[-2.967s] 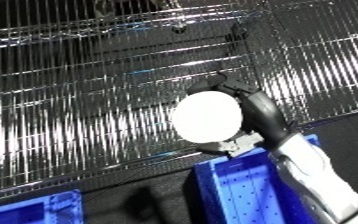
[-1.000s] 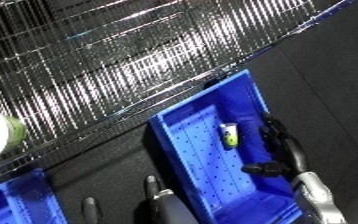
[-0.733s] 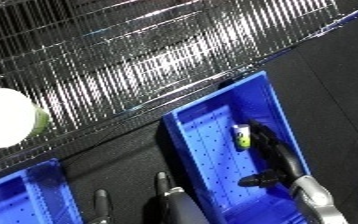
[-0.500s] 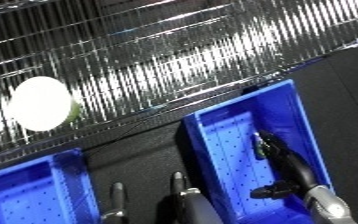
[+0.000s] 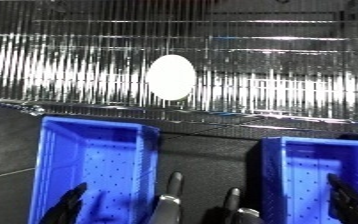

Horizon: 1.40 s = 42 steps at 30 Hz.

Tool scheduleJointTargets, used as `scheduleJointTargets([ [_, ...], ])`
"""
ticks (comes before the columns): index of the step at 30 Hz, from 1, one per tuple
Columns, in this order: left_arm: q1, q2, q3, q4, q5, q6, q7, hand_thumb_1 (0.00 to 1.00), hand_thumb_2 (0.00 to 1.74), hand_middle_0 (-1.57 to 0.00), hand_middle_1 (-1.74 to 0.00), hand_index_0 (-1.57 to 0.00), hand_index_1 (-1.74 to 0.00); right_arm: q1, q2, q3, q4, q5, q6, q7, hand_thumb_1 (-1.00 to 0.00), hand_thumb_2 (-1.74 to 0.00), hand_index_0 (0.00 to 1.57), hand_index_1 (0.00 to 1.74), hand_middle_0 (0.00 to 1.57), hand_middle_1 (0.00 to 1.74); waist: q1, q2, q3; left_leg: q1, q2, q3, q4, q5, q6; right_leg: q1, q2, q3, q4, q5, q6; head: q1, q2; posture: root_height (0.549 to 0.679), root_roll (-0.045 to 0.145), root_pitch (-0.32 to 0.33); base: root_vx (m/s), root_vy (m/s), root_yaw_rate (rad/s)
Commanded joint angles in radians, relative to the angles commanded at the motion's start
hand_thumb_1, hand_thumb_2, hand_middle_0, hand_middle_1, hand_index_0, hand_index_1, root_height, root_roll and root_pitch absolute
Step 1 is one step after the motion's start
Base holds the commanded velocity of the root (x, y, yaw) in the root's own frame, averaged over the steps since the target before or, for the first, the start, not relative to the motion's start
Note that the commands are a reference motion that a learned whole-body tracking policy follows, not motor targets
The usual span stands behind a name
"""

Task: Pick up the object and place it into the box

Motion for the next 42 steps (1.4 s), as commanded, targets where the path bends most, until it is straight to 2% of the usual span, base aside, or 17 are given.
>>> scheduleJointTargets([
  [3, 0.009, 0.0, 0.005, -0.018, -0.027, -0.043, -0.016, 0.0, 0.0, 0.0, 0.0, 0.0, 0.0, 0.004, 0.009, 0.007, 0.005, -0.009, -0.003, -0.007, 0.0, 0.0, 0.0, 0.0, 0.0, 0.0, 0.007, 0.002, 0.004, -0.01, 0.001, -0.003, 0.013, -0.006, 0.0035, -0.008, -0.0063, -0.006, 0.019, -0.009, -0.0001, -0.059, -0.002, 0.646, 0.07, -0.036, -0.009, 0.029, -0.008],
  [6, 0.013, 0.001, 0.01, -0.073, -0.064, -0.099, -0.028, 0.0, 0.0, 0.0, 0.0, 0.0, 0.0, 0.008, 0.018, 0.011, 0.027, -0.014, -0.013, -0.005, 0.0, 0.0, 0.0, 0.0, 0.0, 0.0, 0.018, 0.003, 0.009, -0.017, 0.003, -0.005, 0.02, -0.011, 0.0061, -0.012, -0.0137, -0.014, 0.031, -0.013, 0.0027, -0.086, -0.007, 0.644, 0.067, -0.037, -0.008, 0.022, 0.02],
  [10, 0.026, 0.009, 0.013, -0.182, -0.095, -0.162, -0.024, 0.0, 0.0, 0.0, 0.0, 0.0, 0.0, 0.013, 0.025, 0.007, 0.058, 0.0, -0.024, 0.003, 0.0, 0.0, 0.0, 0.0, 0.0, 0.0, 0.04, 0.0, 0.019, -0.028, 0.005, -0.013, 0.029, -0.014, 0.0071, -0.018, -0.0227, -0.03, 0.047, -0.016, 0.008, -0.072, -0.006, 0.642, 0.06, -0.038, -0.014, -0.006, 0.099],
  [15, 0.052, 0.043, 0.007, -0.349, -0.134, -0.208, -0.013, 0.0, 0.0, 0.0, 0.0, 0.0, 0.0, 0.019, 0.027, -0.002, 0.087, 0.03, -0.042, 0.017, 0.0, 0.0, 0.0, 0.0, 0.0, 0.0, 0.064, -0.008, 0.033, -0.036, 0.003, -0.026, 0.031, -0.016, 0.0061, -0.02, -0.0275, -0.048, 0.056, -0.016, 0.0108, -0.014, -0.003, 0.641, 0.054, -0.036, -0.016, -0.026, 0.137],
  [21, 0.088, 0.109, 0.019, -0.602, -0.209, -0.234, -0.031, 0.0, 0.0, 0.0, 0.0, 0.0, 0.0, 0.037, 0.019, -0.016, 0.104, 0.074, -0.053, 0.03, 0.0, 0.0, 0.0, 0.0, 0.0, 0.0, 0.092, -0.009, 0.044, -0.043, -0.007, -0.043, 0.022, -0.015, 0.0047, -0.021, -0.0331, -0.066, 0.054, -0.013, 0.0106, 0.098, 0.003, 0.641, 0.052, -0.029, -0.021, -0.013, 0.166],
  [29, 0.125, 0.176, 0.072, -0.917, -0.254, -0.279, -0.016, 0.0, 0.0, 0.0, 0.0, 0.0, 0.0, 0.063, 0.021, -0.04, 0.138, 0.143, -0.059, 0.054, 0.0, 0.0, 0.0, 0.0, 0.0, 0.0, 0.129, -0.01, 0.053, -0.052, -0.028, -0.066, 0.013, -0.015, 0.0027, -0.015, -0.043, -0.098, 0.049, -0.007, 0.0059, 0.269, 0.014, 0.643, 0.051, -0.024, -0.009, -0.031, 0.167],
  [32, 0.13, 0.18, 0.096, -0.981, -0.255, -0.304, -0.011, 0.0, 0.0, 0.0, 0.0, 0.0, 0.0, 0.067, 0.029, -0.046, 0.151, 0.161, -0.063, 0.062, 0.0, 0.0, 0.0, 0.0, 0.0, 0.0, 0.138, -0.013, 0.056, -0.055, -0.034, -0.071, 0.009, -0.013, 0.0019, -0.014, -0.0434, -0.105, 0.046, -0.004, 0.0033, 0.325, 0.034, 0.643, 0.05, -0.022, 0.014, -0.039, 0.108],
  [36, 0.116, 0.178, 0.104, -1.032, -0.228, -0.315, -0.015, 0.0, 0.0, 0.0, 0.0, 0.0, 0.0, 0.063, 0.039, -0.045, 0.162, 0.183, -0.062, 0.069, 0.0, 0.0, 0.0, 0.0, 0.0, 0.0, 0.139, -0.023, 0.06, -0.06, -0.039, -0.075, 0.005, -0.013, 0.0039, -0.019, -0.0377, -0.106, 0.04, 0.002, 0.0018, 0.354, 0.044, 0.644, 0.047, -0.017, 0.014, -0.042, 0.036],
  [42, 0.046, 0.174, 0.07, -1.046, -0.196, -0.292, 0.003, 0.0, 0.0, 0.0, 0.0, 0.0, 0.0, 0.05, 0.044, -0.039, 0.167, 0.201, -0.053, 0.088, 0.0, 0.0, 0.0, 0.0, 0.0, 0.0, 0.121, -0.04, 0.062, -0.063, -0.036, -0.071, 0.006, -0.015, 0.0084, -0.027, -0.024, -0.092, 0.035, 0.01, 0.0025, 0.334, 0.045, 0.644, 0.042, -0.013, 0.017, -0.016, -0.097],
])
